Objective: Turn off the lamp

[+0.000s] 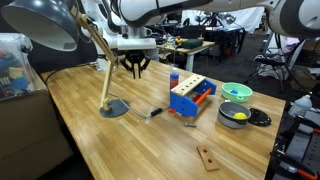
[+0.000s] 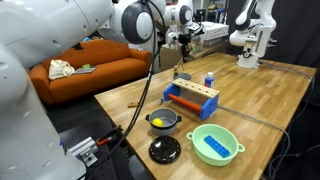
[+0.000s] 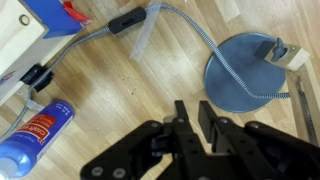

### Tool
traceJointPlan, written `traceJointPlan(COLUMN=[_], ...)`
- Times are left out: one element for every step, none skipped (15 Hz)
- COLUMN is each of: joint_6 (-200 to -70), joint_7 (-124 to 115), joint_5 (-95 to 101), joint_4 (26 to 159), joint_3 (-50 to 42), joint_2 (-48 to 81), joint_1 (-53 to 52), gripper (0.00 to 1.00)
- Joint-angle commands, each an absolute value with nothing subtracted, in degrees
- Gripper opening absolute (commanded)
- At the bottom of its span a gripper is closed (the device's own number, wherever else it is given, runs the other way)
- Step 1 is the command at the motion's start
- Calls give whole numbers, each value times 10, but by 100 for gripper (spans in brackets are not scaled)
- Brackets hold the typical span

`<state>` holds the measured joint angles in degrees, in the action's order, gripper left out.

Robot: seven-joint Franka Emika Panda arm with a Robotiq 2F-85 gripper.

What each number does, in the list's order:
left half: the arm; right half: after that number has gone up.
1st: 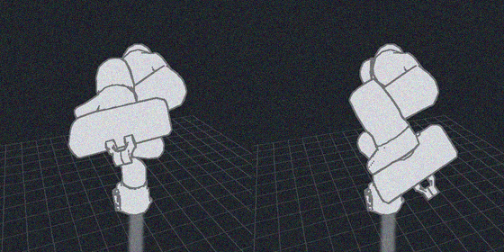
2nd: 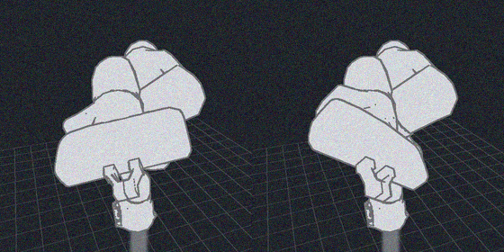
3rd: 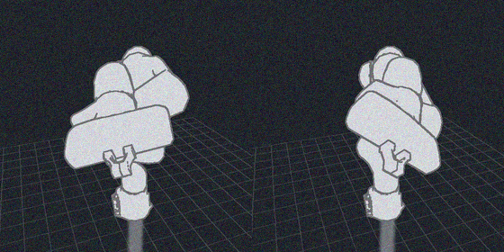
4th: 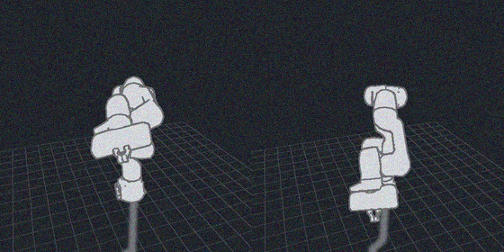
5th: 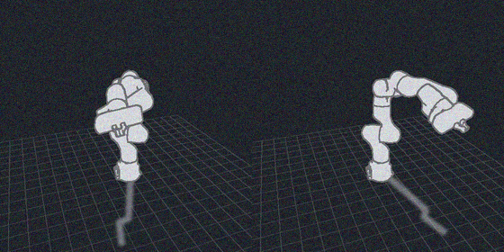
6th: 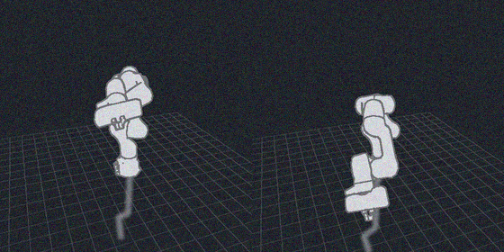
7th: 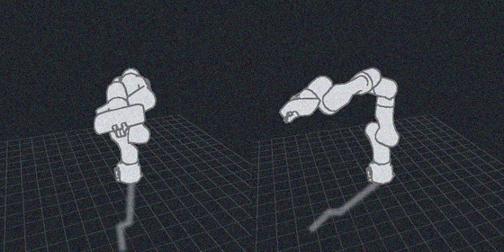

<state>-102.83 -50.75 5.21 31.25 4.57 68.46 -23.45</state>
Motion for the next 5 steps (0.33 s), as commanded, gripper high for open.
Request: traceJointPlan(joint_6=[-1028, -1028, -1028, -1028, -1028], joint_7=[-507, -507, -507, -507, -507], joint_5=[52, 52, 52, 52, 52], joint_4=[313, 313, 312, 312, 312], joint_3=[46, 46, 46, 46, 46], joint_2=[685, 685, 685, 685, 685], joint_1=[-235, -235, -235, -235, -235], gripper=[26, 27, 27, 27, 27])
